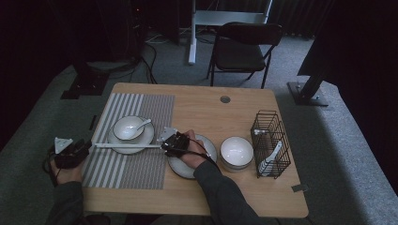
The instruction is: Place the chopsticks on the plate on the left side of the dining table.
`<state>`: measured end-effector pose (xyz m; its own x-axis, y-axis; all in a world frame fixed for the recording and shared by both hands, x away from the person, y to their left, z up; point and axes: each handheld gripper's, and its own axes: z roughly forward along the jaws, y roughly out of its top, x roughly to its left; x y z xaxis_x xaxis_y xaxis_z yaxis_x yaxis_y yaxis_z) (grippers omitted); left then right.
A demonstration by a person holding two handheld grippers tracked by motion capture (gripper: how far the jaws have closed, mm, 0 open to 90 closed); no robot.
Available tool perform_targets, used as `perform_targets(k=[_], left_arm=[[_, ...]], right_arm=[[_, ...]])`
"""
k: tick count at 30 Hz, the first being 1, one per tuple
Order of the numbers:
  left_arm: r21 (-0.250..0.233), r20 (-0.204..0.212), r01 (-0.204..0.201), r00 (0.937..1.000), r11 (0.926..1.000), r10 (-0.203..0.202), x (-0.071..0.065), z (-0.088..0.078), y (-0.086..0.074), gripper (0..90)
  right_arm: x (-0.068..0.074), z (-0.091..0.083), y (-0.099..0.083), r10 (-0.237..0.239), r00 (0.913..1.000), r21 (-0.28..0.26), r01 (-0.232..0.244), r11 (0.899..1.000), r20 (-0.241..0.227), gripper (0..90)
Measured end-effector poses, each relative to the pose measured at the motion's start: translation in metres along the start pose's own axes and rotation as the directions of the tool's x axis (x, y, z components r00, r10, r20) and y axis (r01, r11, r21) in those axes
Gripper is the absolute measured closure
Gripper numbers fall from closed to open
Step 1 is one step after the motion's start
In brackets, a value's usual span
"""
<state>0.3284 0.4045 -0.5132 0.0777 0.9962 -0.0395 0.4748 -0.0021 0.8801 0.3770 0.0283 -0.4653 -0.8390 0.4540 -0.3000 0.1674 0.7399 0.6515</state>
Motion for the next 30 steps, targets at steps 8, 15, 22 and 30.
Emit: perform_targets(k=[8,15,22,30], left_arm=[[0.01,0.003,-0.018,0.9998,0.9998,0.018,-0.003,0.0022,0.0003,66.0],[0.013,0.011,-0.031,0.9995,0.9994,0.031,-0.005,0.0027,0.0005,66.0],[0.014,0.018,-0.039,0.9991,0.9991,0.039,-0.0057,0.0028,0.0006,66.0],[0.013,0.026,-0.048,0.9985,0.9987,0.048,-0.0066,0.0028,0.0006,66.0]], right_arm=[[-0.0002,-0.0018,0.0018,-0.006,1.0,-0.014,0.006,1.0,-0.003,58.6],[-0.0006,-0.0029,0.0019,-0.007,1.0,-0.02,0.007,1.0,0.0,58.6],[-0.0001,-0.0025,0.0021,-0.007,1.0,-0.022,0.007,1.0,0.001,58.6],[0.0002,-0.0026,0.0022,-0.006,1.0,-0.024,0.006,1.0,0.001,58.4]])
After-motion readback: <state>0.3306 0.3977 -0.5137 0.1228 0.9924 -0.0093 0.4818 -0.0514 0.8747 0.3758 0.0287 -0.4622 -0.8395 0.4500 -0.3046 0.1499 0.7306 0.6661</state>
